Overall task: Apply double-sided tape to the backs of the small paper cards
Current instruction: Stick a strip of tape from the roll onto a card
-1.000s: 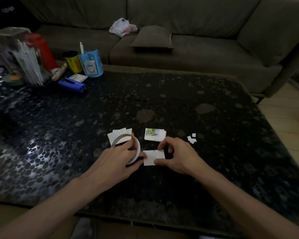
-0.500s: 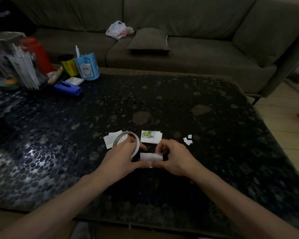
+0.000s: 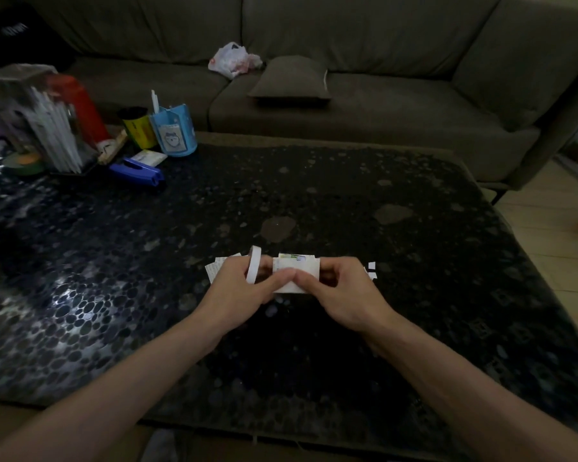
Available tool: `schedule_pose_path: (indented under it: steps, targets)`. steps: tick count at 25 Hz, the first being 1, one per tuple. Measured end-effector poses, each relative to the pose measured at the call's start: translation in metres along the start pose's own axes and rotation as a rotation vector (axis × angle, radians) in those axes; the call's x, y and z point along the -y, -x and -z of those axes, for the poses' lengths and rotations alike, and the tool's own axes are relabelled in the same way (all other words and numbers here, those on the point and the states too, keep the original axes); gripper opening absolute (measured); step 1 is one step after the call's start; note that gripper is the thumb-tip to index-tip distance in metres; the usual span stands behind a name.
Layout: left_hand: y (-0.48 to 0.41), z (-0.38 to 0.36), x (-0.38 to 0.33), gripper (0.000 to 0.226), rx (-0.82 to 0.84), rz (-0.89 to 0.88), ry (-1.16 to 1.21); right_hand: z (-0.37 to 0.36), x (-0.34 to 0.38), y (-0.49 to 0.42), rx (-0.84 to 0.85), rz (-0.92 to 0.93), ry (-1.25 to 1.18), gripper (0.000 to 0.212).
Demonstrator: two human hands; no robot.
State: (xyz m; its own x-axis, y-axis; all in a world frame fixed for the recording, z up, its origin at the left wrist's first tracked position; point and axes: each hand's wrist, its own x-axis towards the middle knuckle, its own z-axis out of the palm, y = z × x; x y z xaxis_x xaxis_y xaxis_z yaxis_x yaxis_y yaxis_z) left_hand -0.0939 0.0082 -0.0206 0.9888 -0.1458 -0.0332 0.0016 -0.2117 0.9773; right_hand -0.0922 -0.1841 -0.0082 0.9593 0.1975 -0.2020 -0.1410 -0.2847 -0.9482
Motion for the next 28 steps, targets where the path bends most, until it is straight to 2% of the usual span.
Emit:
schedule_pose_path:
  steps: [2,5,9,12,15,21,25,28]
  targets:
    - [-0.0023,0.0005,-0.003,0.011,-0.052,0.033,0.06,-0.0028,0.0014,0.0009,-0.037,0.047,-0.073,0.01]
    - [-0.0043,0.0,-0.006,0.012,-0.105,0.047,0.081,-0.0035,0.0024,0.0014,-0.045,0.013,-0.194,0.017]
    - [-0.0011,-0.0027,-0.0073,0.011,-0.113,0.044,0.05,-0.0049,0.0027,-0.0021,-0.107,-0.039,-0.114,0.013]
    - [-0.0005,-0.0026,-0.0085,0.008,-0.1,0.038,0.043,-0.0049,0.0018,-0.0014,-0.169,0.039,-0.035,0.006]
    - [-0.0006,-0.0019,-0.0082,0.009,-0.122,0.013,0.028,-0.0033,0.0027,0.001,-0.129,0.065,-0.102,0.008]
    - [-0.0016,-0.005,-0.0095,0.009,-0.092,0.021,0.069,-0.004,0.0034,0.0007,-0.177,0.143,-0.068,0.004]
    - [-0.0034,-0.0045,-0.0085,0.01,-0.118,-0.044,-0.047,-0.0035,0.0033,0.0015,-0.153,0.13,-0.064,0.005]
    - [-0.0014,-0.0051,-0.009,0.012,-0.088,-0.022,0.011,-0.0021,0.0027,-0.0002,-0.188,0.151,-0.034,0.003]
